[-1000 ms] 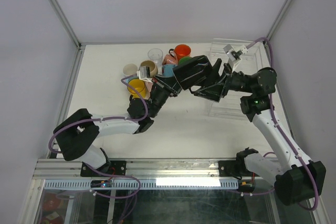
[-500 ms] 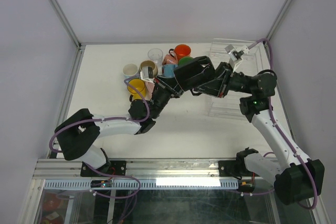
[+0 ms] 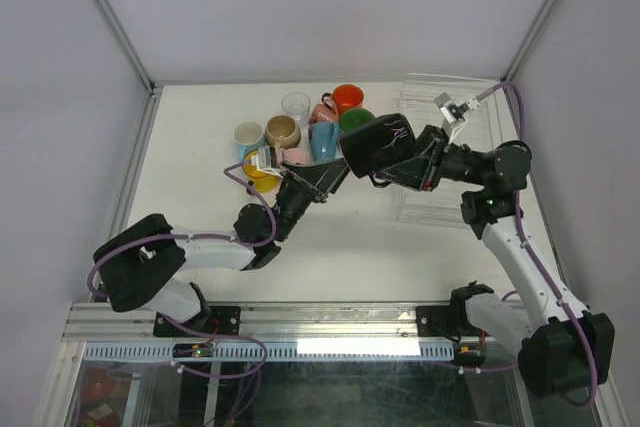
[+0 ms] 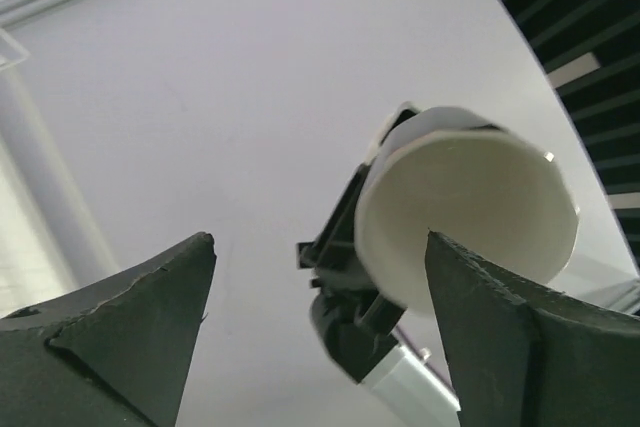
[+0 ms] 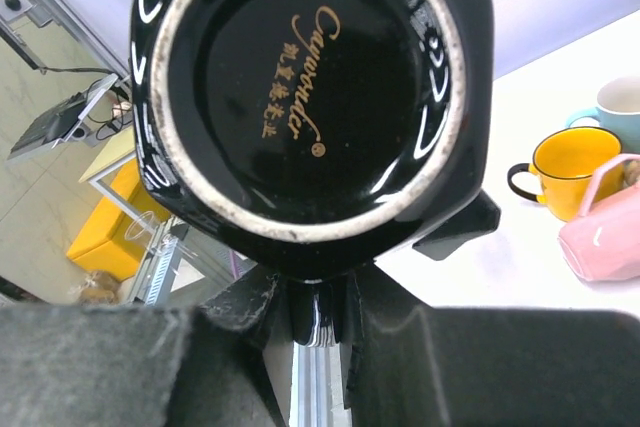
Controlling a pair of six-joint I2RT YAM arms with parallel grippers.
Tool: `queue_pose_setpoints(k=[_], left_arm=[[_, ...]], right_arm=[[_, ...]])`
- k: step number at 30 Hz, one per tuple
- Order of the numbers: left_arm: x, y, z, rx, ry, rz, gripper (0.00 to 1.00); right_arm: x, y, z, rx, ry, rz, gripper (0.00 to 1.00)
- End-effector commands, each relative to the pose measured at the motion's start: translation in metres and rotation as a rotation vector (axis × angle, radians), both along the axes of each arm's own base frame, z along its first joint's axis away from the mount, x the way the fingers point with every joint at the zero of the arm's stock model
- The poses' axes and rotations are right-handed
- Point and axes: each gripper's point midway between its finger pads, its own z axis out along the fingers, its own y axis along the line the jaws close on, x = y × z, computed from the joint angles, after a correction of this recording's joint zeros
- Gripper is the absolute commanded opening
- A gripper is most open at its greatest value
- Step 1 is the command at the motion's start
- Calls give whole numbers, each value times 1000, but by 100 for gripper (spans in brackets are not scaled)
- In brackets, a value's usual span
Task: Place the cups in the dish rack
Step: Turn the cup upside down in the dish rack.
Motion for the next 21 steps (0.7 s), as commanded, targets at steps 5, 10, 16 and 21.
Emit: queue_pose_setpoints(k=[5,10,16,21], left_arm=[[-45,63,7,-73,-179,43,97],[-33,65,-45,231,-175,29,99],[-2,61,-80,766,-155,16,99],[4,67,-74,1129,-263,-20,99]], right_arm=[[-8,-24,26,-7,-221,-88,0],[0,-35,23,-41,-51,-142,0],[26,-59,10,-166,-258,-266,0],[60,-90,4,-264,-295,-445,0]])
